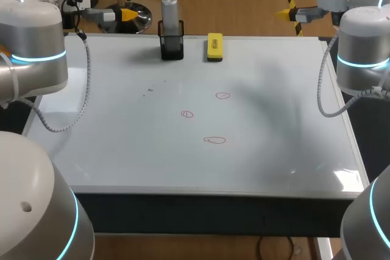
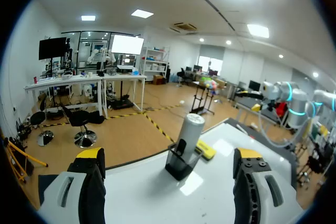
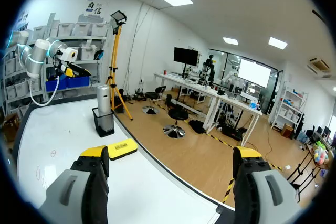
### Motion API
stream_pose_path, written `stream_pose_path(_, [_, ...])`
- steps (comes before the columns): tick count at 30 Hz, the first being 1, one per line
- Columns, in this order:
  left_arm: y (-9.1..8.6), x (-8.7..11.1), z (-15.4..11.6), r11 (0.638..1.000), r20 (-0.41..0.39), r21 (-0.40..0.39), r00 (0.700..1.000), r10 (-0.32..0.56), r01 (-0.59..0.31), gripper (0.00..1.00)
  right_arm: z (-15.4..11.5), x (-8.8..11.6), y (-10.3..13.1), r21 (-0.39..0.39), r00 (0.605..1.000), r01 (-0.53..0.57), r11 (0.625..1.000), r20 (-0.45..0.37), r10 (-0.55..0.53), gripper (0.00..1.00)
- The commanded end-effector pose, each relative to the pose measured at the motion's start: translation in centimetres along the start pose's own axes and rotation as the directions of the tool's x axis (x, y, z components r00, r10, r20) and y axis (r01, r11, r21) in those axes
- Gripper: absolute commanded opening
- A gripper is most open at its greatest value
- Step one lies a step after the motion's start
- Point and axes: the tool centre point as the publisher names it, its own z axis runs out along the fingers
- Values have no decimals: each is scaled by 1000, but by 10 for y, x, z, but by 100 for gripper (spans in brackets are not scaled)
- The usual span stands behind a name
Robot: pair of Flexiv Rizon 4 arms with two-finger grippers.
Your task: Pick up the inspection probe, press it on each red-marked spot on the whiteboard one by one, put down the probe, pick up the eraser, and wipe off all the red marks.
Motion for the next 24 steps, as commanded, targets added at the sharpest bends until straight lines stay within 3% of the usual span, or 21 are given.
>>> stream_pose_path(1, [0, -7, 10, 999, -99, 18, 995, 32, -30, 100, 0, 0, 0, 1, 1000, 0, 1000, -1, 0, 100])
stream_pose_path(7, [4, -13, 30, 997, -228, 34, 971, 71, -65, 100, 0, 0, 0, 1, 1000, 0, 1000, -1, 0, 100])
stream_pose_path(10, [6, -9, 40, 995, -313, 43, 945, 94, -85, 100, 0, 0, 0, 1, 1000, 0, 1000, -1, 0, 100])
stream_pose_path(15, [10, -2, 54, 989, -448, 65, 882, 147, -132, 100, 0, 0, 0, 1, 1000, 0, 1000, -1, 0, 100])
stream_pose_path(20, [11, 3, 63, 983, -520, 93, 835, 183, -157, 100, 0, 0, 0, 1, 1000, 0, 1000, -1, 0, 100])
stream_pose_path(24, [16, 10, 73, 974, -598, 139, 769, 226, -179, 100, 0, 0, 0, 1, 1000, 0, 1000, -1, 0, 100])
